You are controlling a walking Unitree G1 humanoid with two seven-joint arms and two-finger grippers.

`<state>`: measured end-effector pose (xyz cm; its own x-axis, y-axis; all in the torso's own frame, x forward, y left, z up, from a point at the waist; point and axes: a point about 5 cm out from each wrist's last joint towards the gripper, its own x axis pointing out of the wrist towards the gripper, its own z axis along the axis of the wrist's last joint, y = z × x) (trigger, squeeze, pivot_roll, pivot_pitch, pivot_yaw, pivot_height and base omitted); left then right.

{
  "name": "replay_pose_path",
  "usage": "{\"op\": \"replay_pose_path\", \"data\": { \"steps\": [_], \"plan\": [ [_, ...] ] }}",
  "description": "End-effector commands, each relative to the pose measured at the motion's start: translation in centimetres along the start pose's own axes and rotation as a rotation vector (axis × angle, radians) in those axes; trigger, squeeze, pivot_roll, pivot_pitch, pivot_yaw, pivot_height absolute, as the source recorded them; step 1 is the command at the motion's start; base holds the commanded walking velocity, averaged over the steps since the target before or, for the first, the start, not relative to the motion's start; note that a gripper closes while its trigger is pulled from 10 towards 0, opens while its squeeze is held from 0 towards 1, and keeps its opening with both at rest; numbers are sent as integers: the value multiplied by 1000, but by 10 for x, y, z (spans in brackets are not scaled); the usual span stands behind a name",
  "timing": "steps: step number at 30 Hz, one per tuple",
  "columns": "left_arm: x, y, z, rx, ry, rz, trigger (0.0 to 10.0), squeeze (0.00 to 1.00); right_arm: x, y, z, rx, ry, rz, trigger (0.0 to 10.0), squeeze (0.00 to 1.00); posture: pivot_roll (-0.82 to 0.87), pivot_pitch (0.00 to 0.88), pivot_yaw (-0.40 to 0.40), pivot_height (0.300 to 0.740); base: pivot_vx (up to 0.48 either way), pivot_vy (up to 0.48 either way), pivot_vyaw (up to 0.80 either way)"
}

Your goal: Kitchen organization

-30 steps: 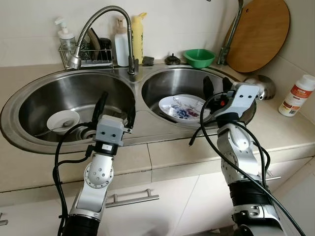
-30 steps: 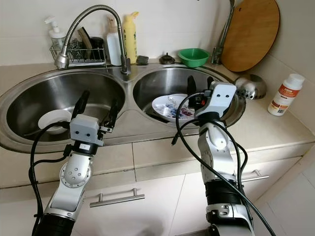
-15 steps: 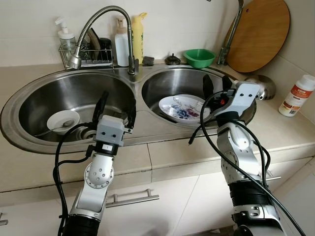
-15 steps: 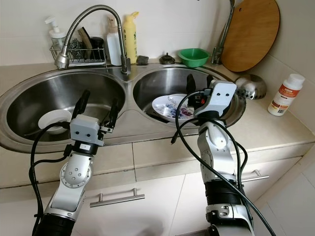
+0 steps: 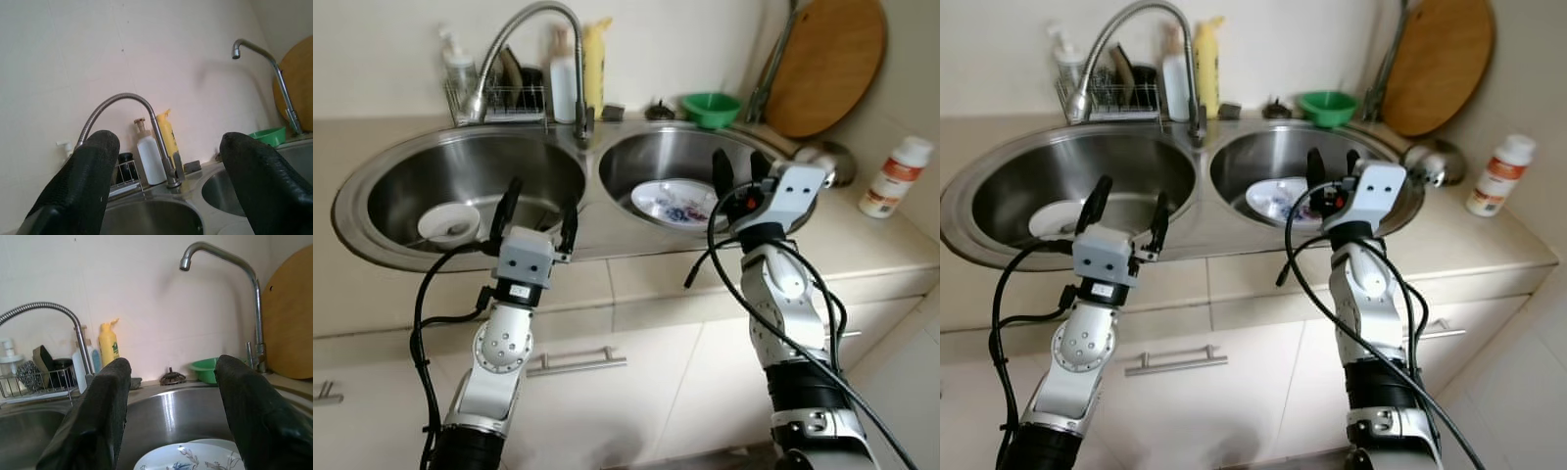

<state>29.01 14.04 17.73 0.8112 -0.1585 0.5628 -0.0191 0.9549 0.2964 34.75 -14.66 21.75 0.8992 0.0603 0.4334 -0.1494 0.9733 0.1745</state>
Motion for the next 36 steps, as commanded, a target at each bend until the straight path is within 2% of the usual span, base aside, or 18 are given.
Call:
{"op": "replay_pose_path", "data": {
  "steps": [1, 11, 17, 20, 23, 27, 36],
  "plan": [
    [3, -2, 5, -12, -20, 2, 10000, 0, 0, -2, 4, 13, -13, -10, 10000, 0, 7, 0, -39, 740, -247, 0, 0],
    [3, -2, 4, -13, -17, -3, 10000, 0, -2, -3, 4, 4, -12, -11, 10000, 0, 6, 0, -39, 740, -251, 0, 0],
    [0, -5, 0, -30, 7, -19, 10000, 0, -13, -4, -8, -63, 53, 8, 10000, 0, 0, 0, -39, 740, -125, 0, 0],
    [-10, -16, -10, -84, 86, -83, 10000, 0, -30, -6, -21, -123, 113, 31, 10000, 0, -3, 0, -40, 740, 0, 0, 0],
    [-13, -20, -13, -99, 113, -101, 10000, 0, -38, -9, -26, -111, 143, 21, 10000, 0, -3, 0, -40, 740, 0, 0, 0],
    [-23, -26, -23, -143, 189, -147, 10000, 0, -57, -17, -37, -145, 211, 10, 10000, 0, -6, 0, -39, 740, 0, 89, 0],
    [-30, -32, -24, -166, 204, -194, 10000, 0, -82, -25, -50, -186, 291, 11, 10000, 0, -10, 0, -35, 740, 0, 462, -800]
  ]
}}
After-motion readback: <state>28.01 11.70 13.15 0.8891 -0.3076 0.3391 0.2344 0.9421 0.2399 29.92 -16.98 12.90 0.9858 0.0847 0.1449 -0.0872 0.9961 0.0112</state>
